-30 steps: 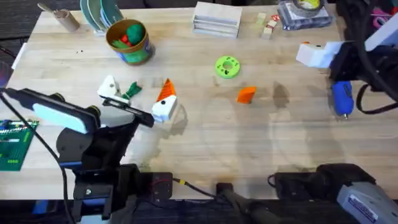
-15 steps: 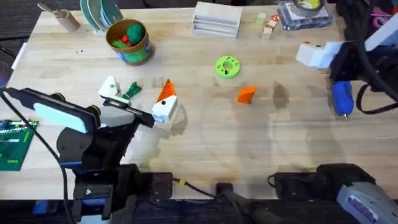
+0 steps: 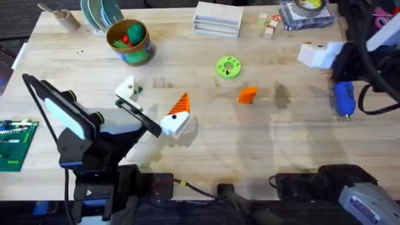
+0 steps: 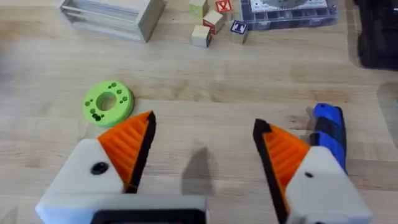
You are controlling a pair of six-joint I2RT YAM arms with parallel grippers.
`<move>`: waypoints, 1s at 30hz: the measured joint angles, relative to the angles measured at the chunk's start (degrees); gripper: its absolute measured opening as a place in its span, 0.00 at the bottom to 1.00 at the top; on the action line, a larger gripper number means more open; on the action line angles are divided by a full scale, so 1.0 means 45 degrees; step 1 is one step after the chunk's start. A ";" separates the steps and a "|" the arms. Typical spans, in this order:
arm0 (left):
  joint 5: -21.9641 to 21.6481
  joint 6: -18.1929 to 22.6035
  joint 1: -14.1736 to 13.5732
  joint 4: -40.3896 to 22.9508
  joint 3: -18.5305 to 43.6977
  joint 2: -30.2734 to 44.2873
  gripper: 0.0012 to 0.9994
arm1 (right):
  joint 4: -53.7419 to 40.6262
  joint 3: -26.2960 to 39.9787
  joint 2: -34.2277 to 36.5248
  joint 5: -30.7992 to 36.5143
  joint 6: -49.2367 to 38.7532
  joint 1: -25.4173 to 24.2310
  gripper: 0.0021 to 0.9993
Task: Pick up the gripper from the table and insert it into the empty holder that is missing its gripper. Then pick up a screw, insert it into the mounting hole, and use the screwdriver to tighten it. Finally, clean up the table by picking up the vegetable and placing it into the bucket.
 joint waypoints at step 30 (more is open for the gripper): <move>0.0463 0.0000 0.0000 -0.0034 0.0000 0.0000 0.99 | 0.0000 0.0000 -0.0002 0.0000 0.0000 0.0000 0.99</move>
